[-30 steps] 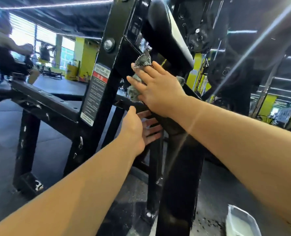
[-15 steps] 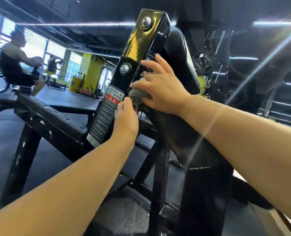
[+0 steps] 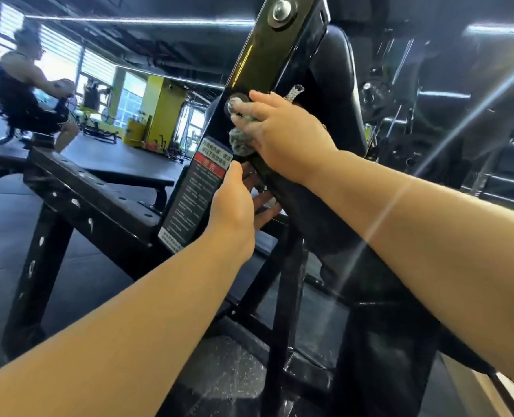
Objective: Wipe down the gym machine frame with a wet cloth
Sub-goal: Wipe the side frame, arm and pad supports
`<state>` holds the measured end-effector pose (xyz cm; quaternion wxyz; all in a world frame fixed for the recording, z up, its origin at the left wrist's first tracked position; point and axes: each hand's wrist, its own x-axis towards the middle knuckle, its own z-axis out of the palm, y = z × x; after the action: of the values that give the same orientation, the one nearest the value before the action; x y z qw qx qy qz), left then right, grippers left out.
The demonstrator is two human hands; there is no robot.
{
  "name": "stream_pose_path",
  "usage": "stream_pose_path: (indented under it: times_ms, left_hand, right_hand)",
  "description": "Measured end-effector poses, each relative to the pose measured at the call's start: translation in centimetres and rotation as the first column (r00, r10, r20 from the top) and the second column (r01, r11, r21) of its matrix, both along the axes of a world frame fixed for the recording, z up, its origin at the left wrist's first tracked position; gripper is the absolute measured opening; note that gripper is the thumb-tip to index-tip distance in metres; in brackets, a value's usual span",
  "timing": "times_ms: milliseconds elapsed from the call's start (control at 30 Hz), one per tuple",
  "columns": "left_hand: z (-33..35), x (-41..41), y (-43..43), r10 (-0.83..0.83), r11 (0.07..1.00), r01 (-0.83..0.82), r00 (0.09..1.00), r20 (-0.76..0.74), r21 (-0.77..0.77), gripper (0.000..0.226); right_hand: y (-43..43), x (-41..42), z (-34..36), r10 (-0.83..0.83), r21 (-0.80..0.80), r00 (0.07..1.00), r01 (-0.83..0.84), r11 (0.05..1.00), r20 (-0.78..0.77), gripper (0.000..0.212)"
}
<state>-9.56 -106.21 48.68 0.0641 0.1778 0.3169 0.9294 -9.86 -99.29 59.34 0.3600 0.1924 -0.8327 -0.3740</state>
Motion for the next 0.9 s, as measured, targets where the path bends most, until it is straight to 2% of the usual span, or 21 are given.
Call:
stream_pose_path:
  times_ms: [67, 167, 267, 333, 400, 500, 667, 767, 833, 900]
  left_hand:
    - [-0.2, 0.5, 0.1, 0.005, 1.0, -0.005, 1.0, -0.013, 0.001, 0.044]
    - [-1.3, 2.3, 0.3, -0.027, 0.999, 0.025, 0.998, -0.062, -0.039, 0.036]
    - [-2.9, 4.2, 1.1, -0.048, 0.989, 0.036, 0.995, -0.083, -0.145, 0.033]
    - [-4.3, 5.0, 2.3, -0.068, 0.977, 0.059, 0.997, -0.036, -0.204, 0.038]
    - [-5.5, 5.8, 3.4, -0.106, 0.96, 0.104, 0.994, 0.007, -0.258, 0.042]
    - [-7.9, 7.5, 5.3, -0.209, 0.93, 0.205, 0.978, 0.02, -0.305, 0.048]
    - [-13.7, 10.1, 7.1, -0.208, 0.902, 0.202, 0.978, 0.025, -0.381, 0.055]
    - [-16.8, 11.8, 7.2, -0.154, 0.888, 0.163, 0.987, 0.055, -0.429, 0.053]
    - [-18.9, 12.5, 7.3, -0.084, 0.865, 0.134, 0.989, 0.122, -0.483, 0.047]
    - [-21.1, 12.8, 7.6, -0.059, 0.848, 0.142, 0.983, 0.176, -0.51, 0.043]
  right_hand:
    - [1.2, 1.8, -0.8, 0.047, -0.032, 0.998, -0.045, 0.998, 0.041, 0.041]
    - [5.2, 6.5, -4.7, 0.132, 0.057, 0.991, -0.132, 0.99, 0.006, 0.035]
    - [8.2, 10.2, -7.4, 0.062, 0.209, 0.998, -0.057, 0.976, -0.019, 0.039]
    - [8.1, 10.2, -7.4, -0.037, 0.261, 0.999, 0.042, 0.964, -0.023, 0.045]
    - [7.5, 9.7, -7.2, -0.087, 0.26, 0.995, 0.099, 0.96, -0.057, 0.046]
    - [9.0, 11.7, -9.5, -0.066, 0.223, 0.991, 0.091, 0.971, -0.119, 0.046]
    - [12.6, 18.6, -19.6, -0.056, 0.175, 0.998, 0.05, 0.983, 0.031, 0.055]
    - [13.5, 19.9, -21.4, -0.09, 0.256, 0.986, 0.052, 0.965, 0.139, 0.055]
    - [13.3, 19.3, -19.6, -0.07, 0.264, 0.996, 0.051, 0.963, 0.063, 0.051]
    - [12.8, 18.4, -18.0, -0.049, 0.208, 0.995, 0.066, 0.976, -0.086, 0.047]
